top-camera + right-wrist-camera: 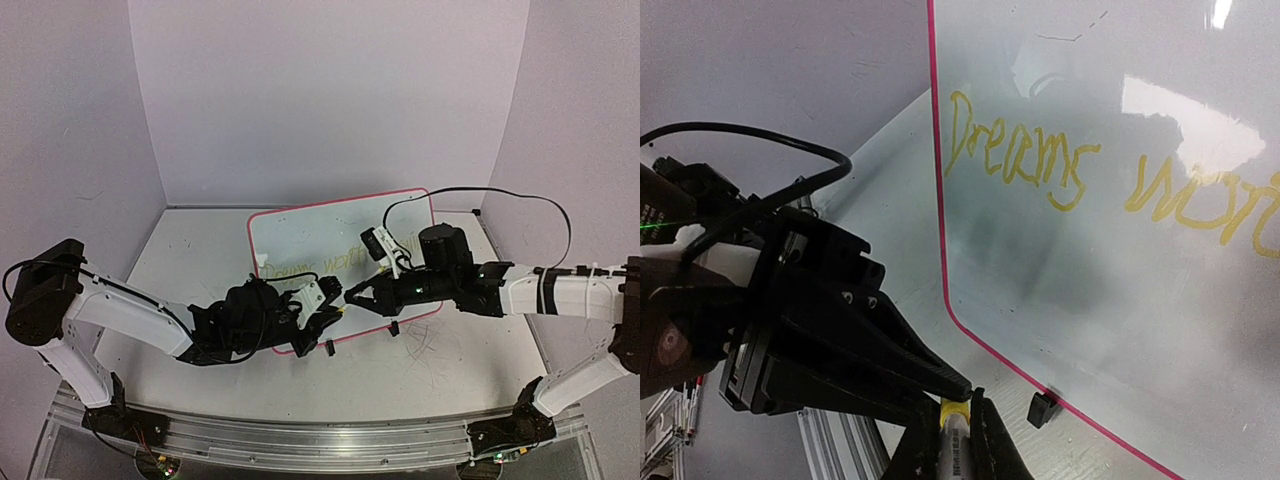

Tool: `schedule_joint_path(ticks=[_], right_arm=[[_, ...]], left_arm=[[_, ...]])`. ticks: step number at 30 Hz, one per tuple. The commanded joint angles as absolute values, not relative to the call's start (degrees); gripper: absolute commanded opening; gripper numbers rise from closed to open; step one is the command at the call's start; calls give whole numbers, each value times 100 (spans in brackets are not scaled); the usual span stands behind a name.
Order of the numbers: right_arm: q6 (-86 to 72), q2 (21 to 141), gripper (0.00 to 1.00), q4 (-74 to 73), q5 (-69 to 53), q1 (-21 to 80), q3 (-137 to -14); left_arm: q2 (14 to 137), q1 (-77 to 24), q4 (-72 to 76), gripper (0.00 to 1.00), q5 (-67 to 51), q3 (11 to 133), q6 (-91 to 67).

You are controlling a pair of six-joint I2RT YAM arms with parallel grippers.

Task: Write a sentence on the whiteboard
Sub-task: Insert the whiteboard marker without the cap into the pen cap.

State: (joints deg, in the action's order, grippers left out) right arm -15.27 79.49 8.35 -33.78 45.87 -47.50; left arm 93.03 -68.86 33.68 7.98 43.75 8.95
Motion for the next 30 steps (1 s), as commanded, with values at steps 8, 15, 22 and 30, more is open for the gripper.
schedule_joint_path(ticks=[8,15,22,30], right_arm=[[-2739,8305,0,1045,-3081,4954,-4944],[-3653,8524,0,898,-2711,5277,-5185],[-3004,8696,0,721,-2851,5471,-5297],[-590,8714,0,764,-4052,5468,-5208]], left_arm=[[9006,-6890,3658,0,1633,4774,1358],[8981,-6904,3668,0,1726,4909,1540],[9019,-6994,3647,0,1687,5153,1809],[8681,-6989,3581,0,844,4992,1435]])
